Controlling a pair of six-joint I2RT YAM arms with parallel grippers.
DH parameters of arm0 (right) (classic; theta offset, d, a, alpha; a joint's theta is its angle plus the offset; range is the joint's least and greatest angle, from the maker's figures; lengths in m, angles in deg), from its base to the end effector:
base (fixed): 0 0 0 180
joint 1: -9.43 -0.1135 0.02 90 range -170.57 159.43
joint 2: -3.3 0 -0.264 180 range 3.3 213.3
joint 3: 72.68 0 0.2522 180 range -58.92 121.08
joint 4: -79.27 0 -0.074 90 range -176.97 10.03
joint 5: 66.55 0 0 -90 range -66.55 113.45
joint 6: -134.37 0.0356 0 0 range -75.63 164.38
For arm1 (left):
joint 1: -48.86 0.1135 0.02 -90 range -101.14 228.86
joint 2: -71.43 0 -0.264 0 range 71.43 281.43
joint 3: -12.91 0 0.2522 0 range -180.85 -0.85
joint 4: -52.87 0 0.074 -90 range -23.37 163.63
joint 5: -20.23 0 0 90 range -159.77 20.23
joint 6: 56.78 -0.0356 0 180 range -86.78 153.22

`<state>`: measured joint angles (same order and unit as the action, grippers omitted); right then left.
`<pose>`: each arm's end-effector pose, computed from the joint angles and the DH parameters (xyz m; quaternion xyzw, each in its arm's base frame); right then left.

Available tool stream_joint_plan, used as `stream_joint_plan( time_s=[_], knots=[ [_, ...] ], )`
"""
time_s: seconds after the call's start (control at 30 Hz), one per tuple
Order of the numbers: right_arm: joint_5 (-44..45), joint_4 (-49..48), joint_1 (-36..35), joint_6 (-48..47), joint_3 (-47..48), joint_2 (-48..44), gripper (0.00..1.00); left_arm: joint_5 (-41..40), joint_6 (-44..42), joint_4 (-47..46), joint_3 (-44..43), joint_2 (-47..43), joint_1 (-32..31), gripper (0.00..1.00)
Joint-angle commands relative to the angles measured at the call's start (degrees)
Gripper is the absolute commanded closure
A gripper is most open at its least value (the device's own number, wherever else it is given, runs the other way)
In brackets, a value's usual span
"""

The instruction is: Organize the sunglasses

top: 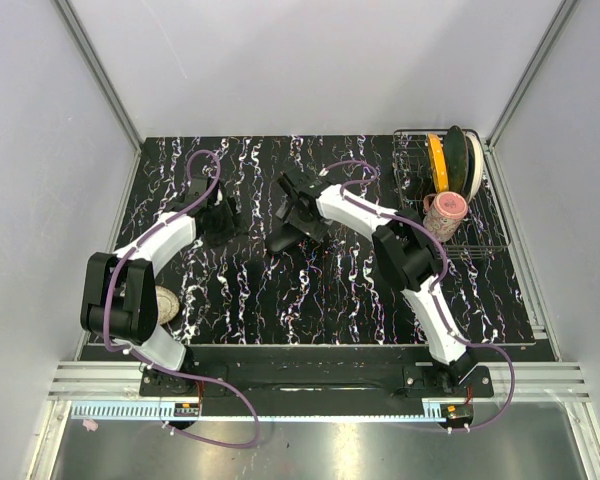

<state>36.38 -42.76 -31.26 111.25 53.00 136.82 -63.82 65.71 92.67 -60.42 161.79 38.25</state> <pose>0.3814 0.3174 0.1714 0.2431 0.9410 0.1029 0.2118 0.3165 -0.0630 0.2121 -0.1671 0.9425 -0.1510 0.2469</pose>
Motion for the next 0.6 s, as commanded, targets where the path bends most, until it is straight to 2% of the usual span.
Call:
stream_joint_plan(
  time_s=[0.0, 0.2, 0.37, 0.43, 0.5, 0.57],
  knots=[
    [2.72, 1.06, 0.26, 2.56, 4.01, 1.92, 0.00, -1.04, -1.11, -0.99, -1.43, -2.04, 0.06, 0.30],
    [4.46, 0.45, 0.34, -2.34, 3.22, 1.32, 0.02, -1.47, -1.29, -0.99, -1.16, -2.39, 0.06, 0.30],
    [6.75, -3.59, 1.57, -8.06, -2.13, -2.72, 0.25, -1.03, -1.38, -0.99, -1.16, -2.30, 0.06, 0.30],
    [8.69, -5.09, 2.63, -13.24, -4.68, -4.04, 0.34, -1.03, -1.46, -0.99, -1.07, -2.30, 0.06, 0.30],
    [6.44, -7.37, 5.16, -19.97, -6.61, -6.50, 0.36, -0.95, -1.55, -0.91, -1.07, -2.39, 0.06, 0.30],
    [3.87, -13.06, 6.93, -24.14, -12.40, -10.53, 0.40, -1.12, -1.55, -0.99, -1.07, -2.39, 0.06, 0.30]
  ],
)
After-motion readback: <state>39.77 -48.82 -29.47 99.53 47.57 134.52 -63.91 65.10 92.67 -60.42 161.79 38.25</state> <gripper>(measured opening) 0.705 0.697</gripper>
